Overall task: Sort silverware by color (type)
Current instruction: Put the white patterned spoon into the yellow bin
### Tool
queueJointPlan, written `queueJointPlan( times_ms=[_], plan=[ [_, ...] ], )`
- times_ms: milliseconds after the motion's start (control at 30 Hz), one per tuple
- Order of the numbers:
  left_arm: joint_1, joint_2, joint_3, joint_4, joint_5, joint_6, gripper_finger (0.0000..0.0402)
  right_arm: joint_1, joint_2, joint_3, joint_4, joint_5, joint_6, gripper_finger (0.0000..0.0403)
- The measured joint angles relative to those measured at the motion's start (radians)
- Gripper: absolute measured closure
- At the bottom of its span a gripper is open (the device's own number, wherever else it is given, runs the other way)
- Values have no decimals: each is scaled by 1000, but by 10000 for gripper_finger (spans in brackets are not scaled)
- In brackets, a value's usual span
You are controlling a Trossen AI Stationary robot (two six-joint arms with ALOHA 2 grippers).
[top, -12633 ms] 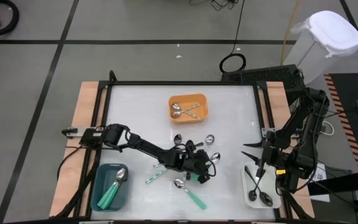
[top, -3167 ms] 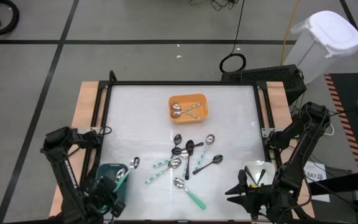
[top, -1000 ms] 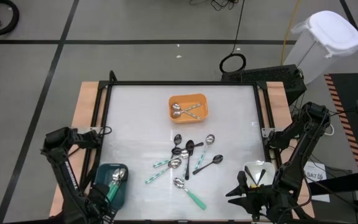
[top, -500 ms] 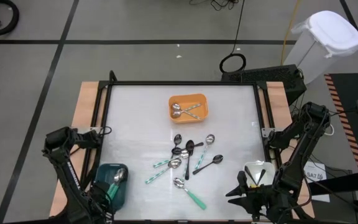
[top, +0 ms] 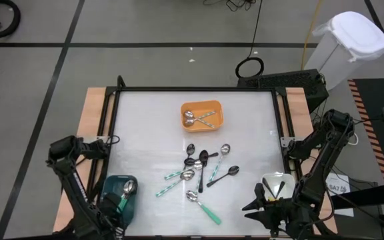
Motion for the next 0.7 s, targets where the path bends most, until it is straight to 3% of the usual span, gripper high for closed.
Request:
queueJointPlan(
  times_ms=[367,700],
  plan=[
    [82,0,11,-10,-253,207,256,-16,0,0,-3,9,27,294],
    [202,0,11,-13,-610,451,256,-75,0,0,-87,4,20,294]
  ],
)
